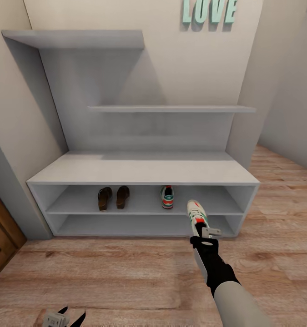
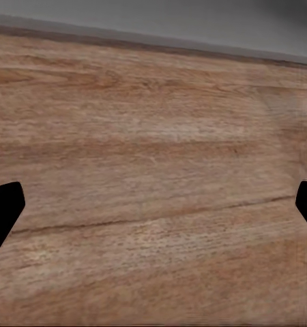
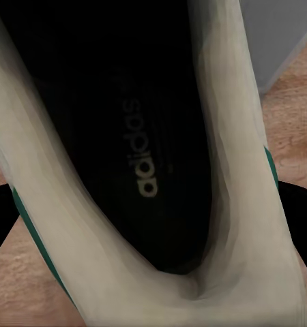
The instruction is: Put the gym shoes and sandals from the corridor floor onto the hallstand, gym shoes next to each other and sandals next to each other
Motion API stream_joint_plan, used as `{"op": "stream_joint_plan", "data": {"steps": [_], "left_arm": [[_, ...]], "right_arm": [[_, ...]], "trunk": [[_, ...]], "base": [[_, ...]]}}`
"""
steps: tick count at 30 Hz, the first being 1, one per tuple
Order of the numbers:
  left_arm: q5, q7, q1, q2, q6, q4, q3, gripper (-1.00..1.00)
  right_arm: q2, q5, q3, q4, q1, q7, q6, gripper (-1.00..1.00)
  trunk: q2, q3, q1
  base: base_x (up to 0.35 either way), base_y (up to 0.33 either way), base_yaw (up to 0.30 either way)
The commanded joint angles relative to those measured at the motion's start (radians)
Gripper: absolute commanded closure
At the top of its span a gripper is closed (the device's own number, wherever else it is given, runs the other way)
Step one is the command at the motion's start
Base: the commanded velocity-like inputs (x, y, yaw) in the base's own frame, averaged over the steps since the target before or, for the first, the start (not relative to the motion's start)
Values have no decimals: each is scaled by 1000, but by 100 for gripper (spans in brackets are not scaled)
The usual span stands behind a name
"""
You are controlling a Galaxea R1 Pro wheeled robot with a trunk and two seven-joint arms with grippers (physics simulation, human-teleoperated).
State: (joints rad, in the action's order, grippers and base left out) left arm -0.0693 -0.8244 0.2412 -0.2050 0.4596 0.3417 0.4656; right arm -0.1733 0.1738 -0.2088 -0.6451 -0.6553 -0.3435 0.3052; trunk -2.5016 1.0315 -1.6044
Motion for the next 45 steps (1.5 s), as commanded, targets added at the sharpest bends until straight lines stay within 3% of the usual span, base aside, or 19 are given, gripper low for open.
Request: {"op": "stream_joint_plan", "data": {"steps": [1, 7, 11, 45], "left_arm": [[-7, -5, 1, 1, 4, -1, 8, -100], [-7, -4, 1, 1, 4, -1, 8, -100], [-7, -4, 1, 1, 4, 0, 8, -100], [-3, -4, 1, -1, 4, -1, 8, -100]], "right_arm": [[-1, 12, -4, -2, 0, 1, 8, 100], [-1, 12, -4, -2, 0, 1, 8, 100], [-1, 12, -4, -2, 0, 1, 8, 100], [-1, 12, -4, -1, 0, 1, 8, 100]], "trunk": [[-1, 6, 0], [-2, 38, -3], [-2, 44, -3], [-2, 47, -3]], "base": [[0, 0, 0], [0, 0, 0], [0, 0, 0], [49, 18, 0]]}}
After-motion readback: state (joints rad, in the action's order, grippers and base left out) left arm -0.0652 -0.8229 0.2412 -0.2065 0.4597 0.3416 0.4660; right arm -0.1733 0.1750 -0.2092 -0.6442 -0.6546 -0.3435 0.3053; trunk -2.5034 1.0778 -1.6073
